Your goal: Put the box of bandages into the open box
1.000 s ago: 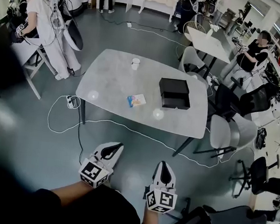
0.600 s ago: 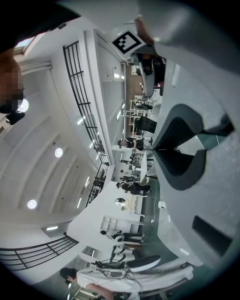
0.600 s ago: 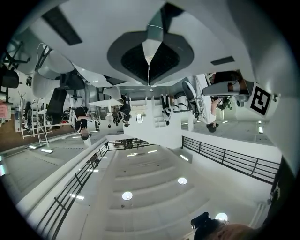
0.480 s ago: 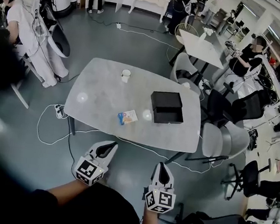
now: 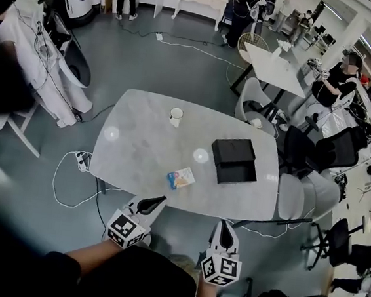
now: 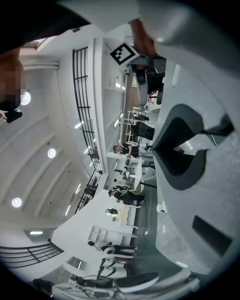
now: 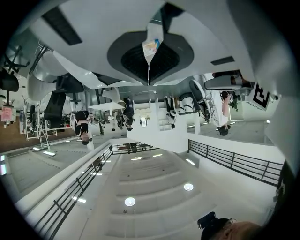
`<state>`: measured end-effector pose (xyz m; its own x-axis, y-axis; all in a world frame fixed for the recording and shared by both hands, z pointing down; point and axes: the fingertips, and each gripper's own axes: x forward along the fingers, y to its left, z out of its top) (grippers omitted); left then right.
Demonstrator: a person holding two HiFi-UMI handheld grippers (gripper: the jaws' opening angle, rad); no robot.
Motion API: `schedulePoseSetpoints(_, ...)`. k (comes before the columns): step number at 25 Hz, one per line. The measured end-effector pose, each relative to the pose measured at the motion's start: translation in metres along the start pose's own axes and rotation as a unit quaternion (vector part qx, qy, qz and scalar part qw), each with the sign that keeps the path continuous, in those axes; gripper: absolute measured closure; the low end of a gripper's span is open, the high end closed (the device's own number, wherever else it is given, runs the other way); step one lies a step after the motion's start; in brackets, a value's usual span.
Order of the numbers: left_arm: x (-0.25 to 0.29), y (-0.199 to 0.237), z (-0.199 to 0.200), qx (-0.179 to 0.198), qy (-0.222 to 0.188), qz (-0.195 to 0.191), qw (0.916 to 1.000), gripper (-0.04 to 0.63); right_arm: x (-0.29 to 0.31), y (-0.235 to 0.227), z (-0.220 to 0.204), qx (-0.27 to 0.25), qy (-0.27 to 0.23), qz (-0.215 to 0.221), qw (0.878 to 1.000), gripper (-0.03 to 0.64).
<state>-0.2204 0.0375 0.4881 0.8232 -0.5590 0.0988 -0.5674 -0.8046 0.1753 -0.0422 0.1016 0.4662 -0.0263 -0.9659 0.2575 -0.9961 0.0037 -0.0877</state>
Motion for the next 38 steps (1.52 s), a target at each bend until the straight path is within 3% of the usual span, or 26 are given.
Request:
schedulePoseSetpoints(5,0.015,0.031,-0.003,0.003,0.024,-0.017,0.9996,0.578,0.024,0.017,0.009,-0.007,0.003,-0.001,1.000,0.603)
schedulePoseSetpoints(12,0.056,0.046,-0.031,-0.004,0.056,-0.031,0.9979,0.578,0.050,-0.002,-0.008,0.002,0.025,-0.016,1.000,0.603)
schedulePoseSetpoints(21,0.114,0.081,-0.068,-0.001,0.114,-0.015,0.9934,0.577,0.121,-0.020,-0.005,0.007,0.035,0.017,0.999,0.603)
schedulePoseSetpoints(26,0.148,0.097,-0.097,0.014,0.187,-0.019,0.9820,0.575,0.156,-0.042,0.011,0.019,0.044,0.032,0.998,0.603)
schedulePoseSetpoints(31,0.189,0.108,-0.141,0.020,0.249,-0.034,0.9676,0.567,0.190,-0.075,0.001,0.031,0.073,0.035,0.996,0.603)
schedulePoseSetpoints(34,0.207,0.115,-0.162,0.023,0.281,-0.033,0.9588,0.468,0.210,-0.090,-0.004,0.041,0.084,0.037,0.995,0.603)
schedulePoseSetpoints(38,0.223,0.120,-0.189,0.026,0.317,-0.032,0.9475,0.389,0.227,-0.105,-0.012,0.054,0.098,0.036,0.993,0.604)
